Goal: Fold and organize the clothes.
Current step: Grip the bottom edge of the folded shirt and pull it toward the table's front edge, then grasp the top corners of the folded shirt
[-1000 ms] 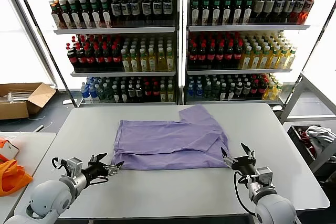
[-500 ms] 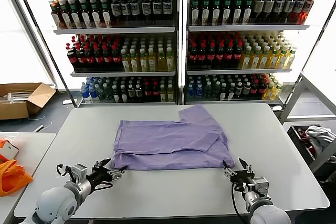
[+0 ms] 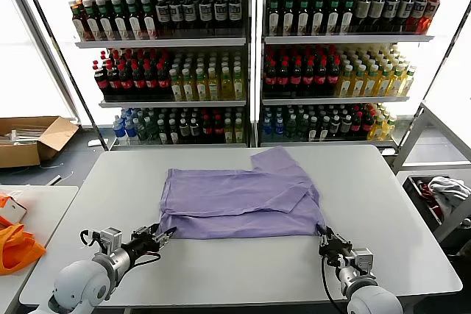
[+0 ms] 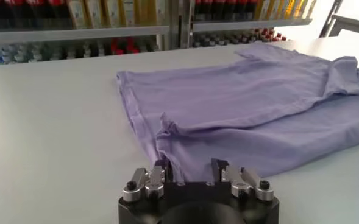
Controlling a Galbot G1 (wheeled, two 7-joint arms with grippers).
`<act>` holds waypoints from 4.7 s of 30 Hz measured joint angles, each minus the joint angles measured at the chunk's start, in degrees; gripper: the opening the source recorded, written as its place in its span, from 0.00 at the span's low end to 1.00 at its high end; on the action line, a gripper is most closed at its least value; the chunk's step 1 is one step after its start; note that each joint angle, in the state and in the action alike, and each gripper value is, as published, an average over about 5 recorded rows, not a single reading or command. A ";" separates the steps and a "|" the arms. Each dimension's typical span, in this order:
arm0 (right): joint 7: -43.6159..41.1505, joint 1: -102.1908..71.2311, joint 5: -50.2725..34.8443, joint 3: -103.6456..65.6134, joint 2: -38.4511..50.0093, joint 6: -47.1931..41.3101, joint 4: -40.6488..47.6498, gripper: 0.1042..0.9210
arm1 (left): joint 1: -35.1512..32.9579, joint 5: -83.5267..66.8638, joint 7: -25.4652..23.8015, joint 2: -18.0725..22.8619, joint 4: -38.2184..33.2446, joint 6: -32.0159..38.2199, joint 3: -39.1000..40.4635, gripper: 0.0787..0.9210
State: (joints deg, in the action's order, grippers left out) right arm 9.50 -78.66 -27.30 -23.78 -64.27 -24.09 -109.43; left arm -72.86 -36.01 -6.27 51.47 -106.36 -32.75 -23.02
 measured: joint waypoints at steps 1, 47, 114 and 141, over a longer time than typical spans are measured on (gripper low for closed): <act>-0.03 -0.03 -0.07 0.01 0.05 -0.01 -0.05 0.02 | 0.00 0.04 0.00 -0.01 0.13 0.00 -0.01 0.30; -2.83 -22.51 4.43 -4.84 0.62 0.27 -17.94 0.03 | -28.33 8.06 -2.18 3.15 -17.65 -0.40 -17.48 0.02; -35.47 51.66 -2.28 23.61 0.77 -2.18 45.78 0.87 | 21.27 -4.74 -13.86 -7.36 20.64 6.21 10.54 0.85; -33.56 50.92 -5.45 24.22 0.12 -3.04 43.39 0.01 | 22.12 -5.19 -14.69 -6.36 23.52 7.04 11.95 0.02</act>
State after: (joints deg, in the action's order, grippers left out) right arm -24.06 -27.74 -32.76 0.44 -64.16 -27.13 -66.04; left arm -50.74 -41.19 -20.96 45.11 -82.84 -25.71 -11.06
